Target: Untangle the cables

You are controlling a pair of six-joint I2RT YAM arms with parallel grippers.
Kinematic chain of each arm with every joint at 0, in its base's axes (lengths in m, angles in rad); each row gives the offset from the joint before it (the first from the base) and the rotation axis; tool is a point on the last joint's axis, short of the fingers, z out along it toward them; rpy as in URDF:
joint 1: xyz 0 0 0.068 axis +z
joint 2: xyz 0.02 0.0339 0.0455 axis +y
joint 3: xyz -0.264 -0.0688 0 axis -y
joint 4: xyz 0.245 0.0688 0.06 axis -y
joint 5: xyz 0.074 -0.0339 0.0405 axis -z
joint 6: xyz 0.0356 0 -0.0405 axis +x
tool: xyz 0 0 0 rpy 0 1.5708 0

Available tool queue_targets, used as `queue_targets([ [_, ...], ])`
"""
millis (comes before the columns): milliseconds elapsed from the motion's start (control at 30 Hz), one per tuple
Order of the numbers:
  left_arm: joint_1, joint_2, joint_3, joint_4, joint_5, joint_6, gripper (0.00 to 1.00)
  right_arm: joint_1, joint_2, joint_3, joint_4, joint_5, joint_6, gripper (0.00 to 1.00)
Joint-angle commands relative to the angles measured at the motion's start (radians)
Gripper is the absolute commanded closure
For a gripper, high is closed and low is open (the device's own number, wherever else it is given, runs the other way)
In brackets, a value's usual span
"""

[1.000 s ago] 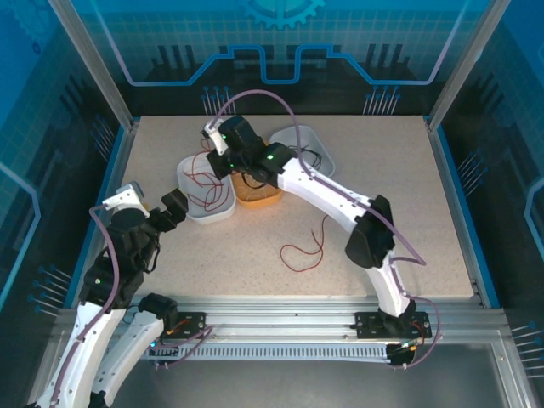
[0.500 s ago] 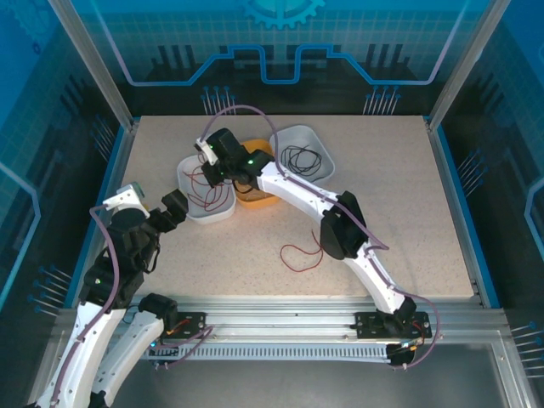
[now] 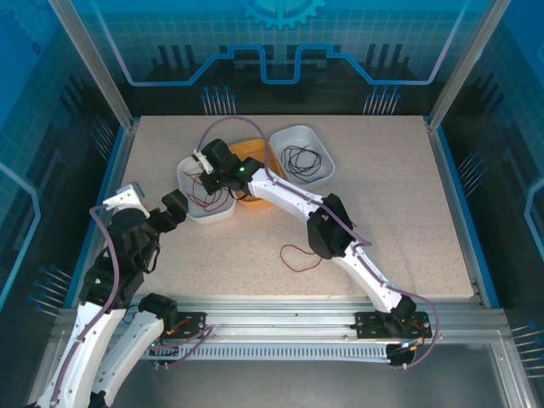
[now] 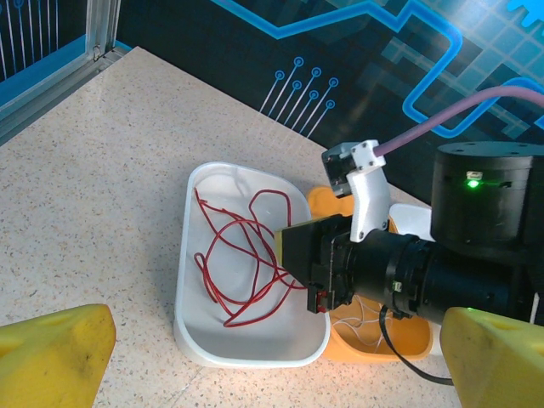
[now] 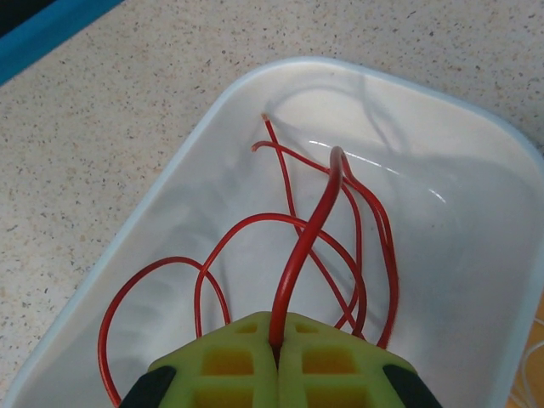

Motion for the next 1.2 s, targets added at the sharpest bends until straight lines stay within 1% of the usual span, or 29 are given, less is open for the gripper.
queue_targets([
  [0, 0.007, -0.008, -0.006, -0.003, 0.011, -0.014, 0.01, 0.014, 0.036, 0.046, -0.039, 0.023, -0.014, 0.88],
  [67, 0.007, -0.007, -0.008, -0.002, 0.011, -0.016, 0.01, 0.018, 0.032, 0.050, -0.049, 0.012, -0.017, 0.82],
  [133, 0.007, -0.005, -0.007, 0.001, 0.011, -0.017, 0.01, 0.022, 0.019, 0.049, -0.055, 0.011, -0.021, 0.73],
  [200, 0.007, -0.003, -0.007, 0.004, 0.016, -0.019, 0.01, 0.027, -0.001, 0.046, -0.060, 0.011, -0.026, 0.68],
  [367, 0.007, 0.002, -0.005, 0.006, 0.027, -0.018, 0.01, 0.037, -0.078, -0.002, -0.048, 0.006, -0.030, 0.60],
  [467, 0.007, 0.006, -0.004, 0.006, 0.033, -0.010, 0.01, 0.041, -0.143, -0.068, -0.024, 0.007, -0.021, 0.58],
  [567, 0.007, 0.008, -0.003, 0.005, 0.038, -0.011, 0.01, 0.040, -0.224, -0.179, 0.022, 0.021, 0.006, 0.54],
  [800, 0.007, 0.013, -0.004, 0.009, 0.053, -0.013, 0.01, 0.034, -0.500, -0.546, 0.150, 0.098, 0.082, 0.39],
  [867, 0.007, 0.021, -0.007, 0.012, 0.067, -0.013, 0.01, 0.026, -0.587, -0.668, 0.186, 0.126, 0.119, 0.26],
  [900, 0.007, 0.026, -0.007, 0.014, 0.080, -0.012, 0.01, 0.022, -0.632, -0.726, 0.200, 0.142, 0.138, 0.14],
  [933, 0.007, 0.033, -0.009, 0.017, 0.100, -0.006, 0.01, 0.019, -0.675, -0.780, 0.206, 0.162, 0.153, 0.00],
  [1067, 0.005, 0.078, -0.012, 0.015, 0.196, -0.005, 0.01, 0.009, -0.819, -0.939, 0.193, 0.258, 0.197, 0.00],
  [1167, 0.001, 0.110, -0.033, 0.028, 0.294, -0.029, 0.01, 0.003, -0.915, -1.046, 0.165, 0.336, 0.232, 0.00],
])
